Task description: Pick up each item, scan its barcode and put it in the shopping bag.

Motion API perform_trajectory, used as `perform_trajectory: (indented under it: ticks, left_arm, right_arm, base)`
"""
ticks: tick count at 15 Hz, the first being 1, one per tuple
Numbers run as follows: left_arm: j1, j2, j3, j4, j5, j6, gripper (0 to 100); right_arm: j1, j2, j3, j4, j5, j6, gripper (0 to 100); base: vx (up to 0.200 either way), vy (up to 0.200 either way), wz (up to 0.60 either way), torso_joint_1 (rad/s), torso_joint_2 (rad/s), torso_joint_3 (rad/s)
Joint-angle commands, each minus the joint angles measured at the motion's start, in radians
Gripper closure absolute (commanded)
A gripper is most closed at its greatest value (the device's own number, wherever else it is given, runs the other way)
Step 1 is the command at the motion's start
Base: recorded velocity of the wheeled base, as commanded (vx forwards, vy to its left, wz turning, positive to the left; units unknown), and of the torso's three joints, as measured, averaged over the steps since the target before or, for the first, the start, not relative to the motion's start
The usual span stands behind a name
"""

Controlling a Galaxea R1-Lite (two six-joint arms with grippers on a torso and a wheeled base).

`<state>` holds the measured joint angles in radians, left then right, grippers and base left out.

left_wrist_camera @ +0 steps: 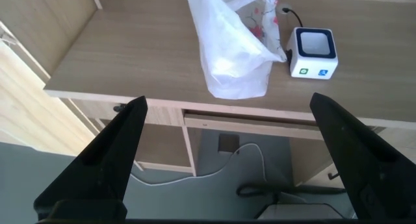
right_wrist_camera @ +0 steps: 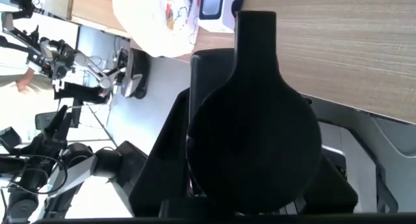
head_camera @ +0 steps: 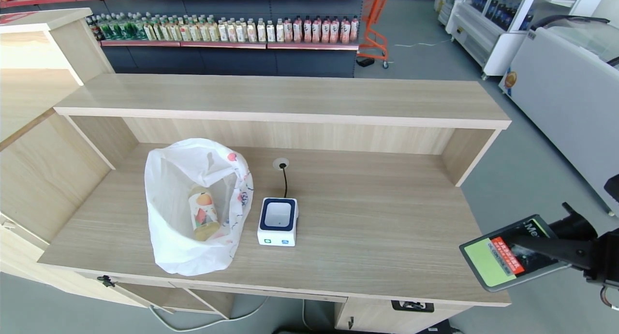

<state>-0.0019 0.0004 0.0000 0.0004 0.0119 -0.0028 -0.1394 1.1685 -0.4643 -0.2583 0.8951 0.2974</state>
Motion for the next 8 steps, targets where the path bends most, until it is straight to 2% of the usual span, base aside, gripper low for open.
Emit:
perform_trajectory:
  ticks: [1, 5, 8]
  left_arm:
    - [0.000, 0.000, 0.000, 0.000, 0.000, -0.002, 0]
    - [0.000, 0.000, 0.000, 0.000, 0.000, 0.001, 0]
    - [0.000, 0.000, 0.000, 0.000, 0.000, 0.003, 0]
  right_arm:
    - [0.000, 0.003, -0.001, 0.001, 0.001, -0.001, 100]
    - [0.000, 0.049, -0.028, -0.016, -0.002, -0.003, 100]
    - [0.000, 0.095, -0.057, -0.053, -0.002, -0.003, 100]
  base:
    - [0.000, 0.200, 0.00, 0.007, 0.00, 0.002]
    - [0.000, 0.200, 0.00, 0.001, 0.00, 0.004]
    - [0.000, 0.000, 0.00, 0.000, 0.00, 0.000]
